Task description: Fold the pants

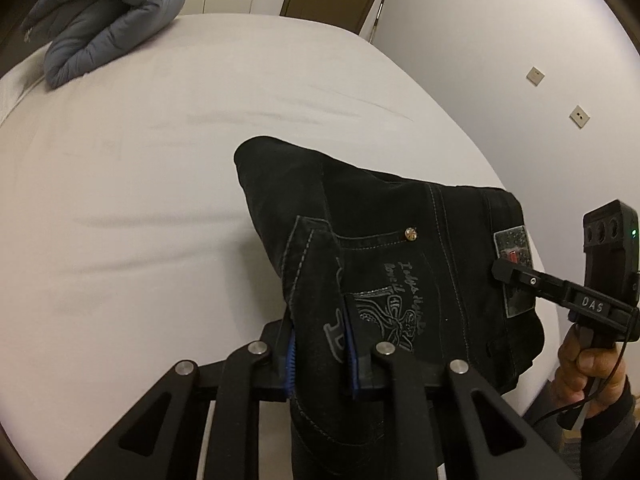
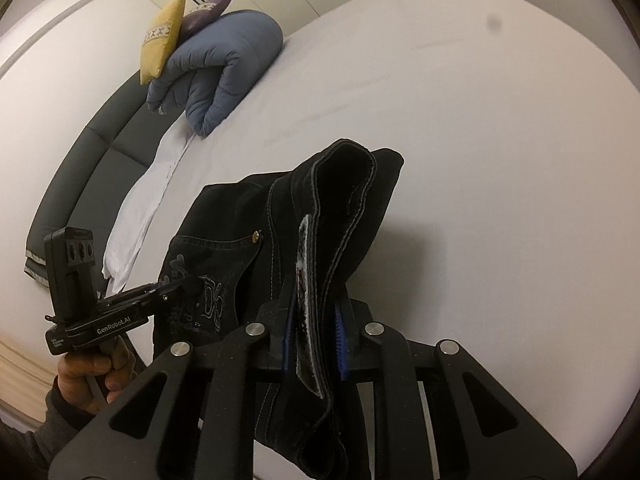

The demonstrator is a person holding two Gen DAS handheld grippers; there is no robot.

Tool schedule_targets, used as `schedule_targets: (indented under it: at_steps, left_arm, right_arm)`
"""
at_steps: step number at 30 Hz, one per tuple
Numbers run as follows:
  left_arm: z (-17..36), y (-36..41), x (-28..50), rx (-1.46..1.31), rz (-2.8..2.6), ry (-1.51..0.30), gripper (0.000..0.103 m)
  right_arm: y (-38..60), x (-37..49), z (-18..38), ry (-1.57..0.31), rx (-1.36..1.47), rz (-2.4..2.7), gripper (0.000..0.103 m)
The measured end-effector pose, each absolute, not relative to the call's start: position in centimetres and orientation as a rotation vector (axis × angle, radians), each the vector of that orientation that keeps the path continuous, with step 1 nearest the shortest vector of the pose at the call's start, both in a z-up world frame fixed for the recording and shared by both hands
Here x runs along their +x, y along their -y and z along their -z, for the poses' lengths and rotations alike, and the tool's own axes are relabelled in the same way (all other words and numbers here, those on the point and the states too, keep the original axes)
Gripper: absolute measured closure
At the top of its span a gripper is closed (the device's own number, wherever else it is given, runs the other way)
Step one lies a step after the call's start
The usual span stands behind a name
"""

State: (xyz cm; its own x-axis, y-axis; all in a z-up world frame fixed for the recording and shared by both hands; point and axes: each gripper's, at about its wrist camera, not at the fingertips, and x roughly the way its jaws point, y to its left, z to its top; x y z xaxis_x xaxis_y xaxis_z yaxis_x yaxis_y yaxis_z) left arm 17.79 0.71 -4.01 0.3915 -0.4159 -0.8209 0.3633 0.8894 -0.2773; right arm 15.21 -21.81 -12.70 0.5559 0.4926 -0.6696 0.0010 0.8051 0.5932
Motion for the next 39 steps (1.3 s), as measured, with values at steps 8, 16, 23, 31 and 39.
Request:
schedule_targets:
  at_steps: [8, 16, 23, 31, 39]
  left_arm:
    - [9.2, -0.7, 21.4, -0.039, 0.448, -1.142, 0.077]
    - [11.8, -2.4, 21.3, -0.033, 0.379, -1.098, 0.029]
    - [7.1, -4.0, 18.0, 0.021, 0.324, -0.935, 0.019]
    - [-4.7, -2.6, 6.9, 0.173, 0.126, -0.448, 0.0]
    - [-15.0, -5.6, -3.7, 0.146, 0.084, -0.219, 0.0]
  right_arm:
    - [23.2, 21.1, 16.6, -1.044, 0.603, -0.272, 0.088]
    - [25.6, 21.5, 21.7, -0.986, 0.721, -0.322, 0.074]
    - [26.0, 16.4, 17.7, -0.922, 0.633, -0.182, 0.054]
    - [22.7, 7.6, 6.4, -0.605, 0.34, -0.026, 0.04]
    - [18.3, -3.8, -6.0, -0.141, 0.084, 0.149, 0.0]
